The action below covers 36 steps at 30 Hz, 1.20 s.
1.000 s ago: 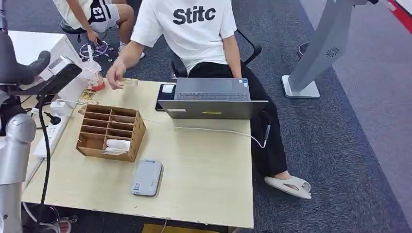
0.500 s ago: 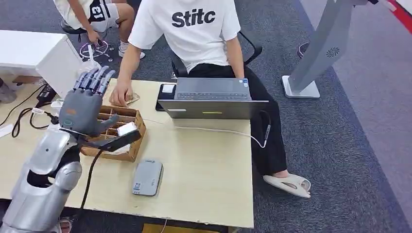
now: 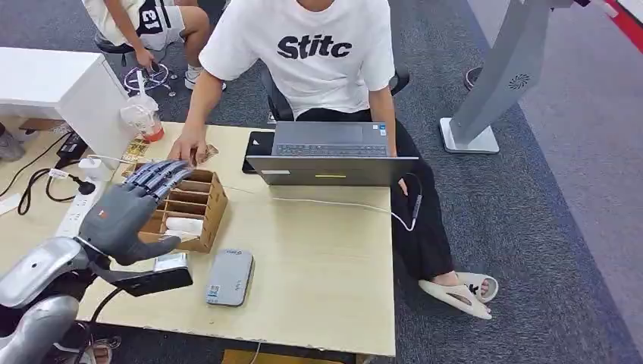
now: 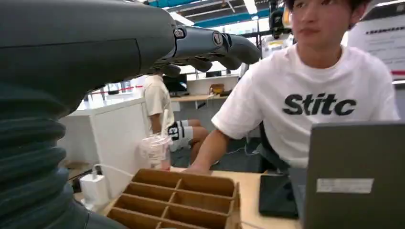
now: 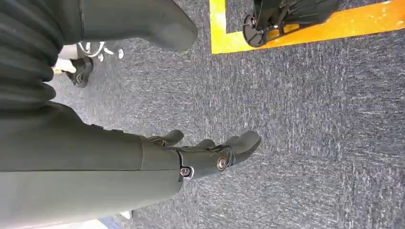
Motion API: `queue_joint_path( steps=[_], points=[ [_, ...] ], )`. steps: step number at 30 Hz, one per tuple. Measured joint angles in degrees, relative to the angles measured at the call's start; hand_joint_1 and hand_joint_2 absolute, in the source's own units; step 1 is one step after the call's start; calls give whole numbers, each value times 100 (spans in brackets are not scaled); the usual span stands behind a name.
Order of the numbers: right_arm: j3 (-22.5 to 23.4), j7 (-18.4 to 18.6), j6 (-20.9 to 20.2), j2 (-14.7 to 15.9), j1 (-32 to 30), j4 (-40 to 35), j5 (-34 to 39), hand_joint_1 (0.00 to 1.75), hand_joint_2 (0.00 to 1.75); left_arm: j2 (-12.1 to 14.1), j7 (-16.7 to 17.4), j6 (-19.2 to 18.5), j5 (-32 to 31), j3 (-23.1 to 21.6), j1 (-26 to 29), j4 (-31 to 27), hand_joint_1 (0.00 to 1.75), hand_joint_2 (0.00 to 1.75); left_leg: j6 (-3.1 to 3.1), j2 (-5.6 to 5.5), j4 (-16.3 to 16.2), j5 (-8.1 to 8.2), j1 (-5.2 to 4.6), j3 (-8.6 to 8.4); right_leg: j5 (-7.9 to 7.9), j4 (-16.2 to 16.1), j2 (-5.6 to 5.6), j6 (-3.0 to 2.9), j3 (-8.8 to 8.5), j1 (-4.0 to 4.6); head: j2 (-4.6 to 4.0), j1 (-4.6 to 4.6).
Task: Pass the card to the sensor for recognition and then transmit it.
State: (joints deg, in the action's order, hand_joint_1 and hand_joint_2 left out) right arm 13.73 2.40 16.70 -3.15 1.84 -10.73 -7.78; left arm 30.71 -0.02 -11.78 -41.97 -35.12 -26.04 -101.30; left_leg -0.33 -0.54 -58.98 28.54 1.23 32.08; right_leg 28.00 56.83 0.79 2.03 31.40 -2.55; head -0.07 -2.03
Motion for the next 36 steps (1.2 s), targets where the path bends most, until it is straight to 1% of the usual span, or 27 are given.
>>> queue_joint_path(
  steps=[5,7,10,14,17,20,23,26,29,33,36],
  points=[
    [85,-2,-2,0,-9,0,-59,0,175,698,159,-239,329,0,124,-315,0,175,0,0,0,0,0,0,0,0,0,0,-1,0,0,-2],
    [116,-11,-11,0,-8,0,-66,0,175,889,254,-258,322,2,200,-381,0,175,0,-1,0,0,-1,0,0,0,-1,0,-1,-1,0,2],
    [129,-22,-17,0,-9,0,-107,0,175,1055,317,-226,243,7,315,-420,0,175,0,-1,0,0,-1,0,0,-1,-1,0,-1,-1,0,2],
    [131,-22,-31,-9,-5,0,-168,0,175,1099,424,-99,-110,7,448,-416,0,175,0,-1,0,0,-1,0,0,-2,-2,0,-1,-1,0,0],
    [131,-18,-52,-13,-4,-2,-236,0,175,1039,431,-3,-296,7,492,-320,0,175,0,-1,0,0,-2,-1,0,-3,-2,0,-1,-2,0,0],
    [131,-2,-81,-15,4,-2,-310,0,175,884,479,146,-710,7,513,-42,0,175,0,-2,0,0,-3,-2,0,-3,-1,0,0,-2,0,0],
    [131,13,-94,-15,10,-2,-363,0,175,644,507,384,-1062,7,517,282,0,175,0,-3,-1,0,-2,-2,-1,-3,-1,0,-1,-2,0,0],
    [131,46,-92,-15,12,-2,-426,0,175,403,514,537,-1206,7,495,599,0,175,0,-3,-1,0,-4,-2,-1,-3,-2,1,-1,-4,0,2],
    [131,50,-92,-20,18,-2,-476,0,175,166,516,614,-1274,9,478,893,0,175,0,-3,-1,0,-4,-2,-1,-3,0,1,0,-4,0,2],
    [131,50,-92,-20,17,-2,-479,0,175,15,516,629,-1287,52,465,1114,0,175,0,-3,-1,0,-4,-2,-1,-4,0,1,0,-3,0,4],
    [135,50,-109,-20,18,-2,-481,0,175,-105,583,657,-1387,74,458,1272,0,175,0,-3,-1,0,-3,-2,-1,-3,-1,1,1,-3,0,4]
  ],
)
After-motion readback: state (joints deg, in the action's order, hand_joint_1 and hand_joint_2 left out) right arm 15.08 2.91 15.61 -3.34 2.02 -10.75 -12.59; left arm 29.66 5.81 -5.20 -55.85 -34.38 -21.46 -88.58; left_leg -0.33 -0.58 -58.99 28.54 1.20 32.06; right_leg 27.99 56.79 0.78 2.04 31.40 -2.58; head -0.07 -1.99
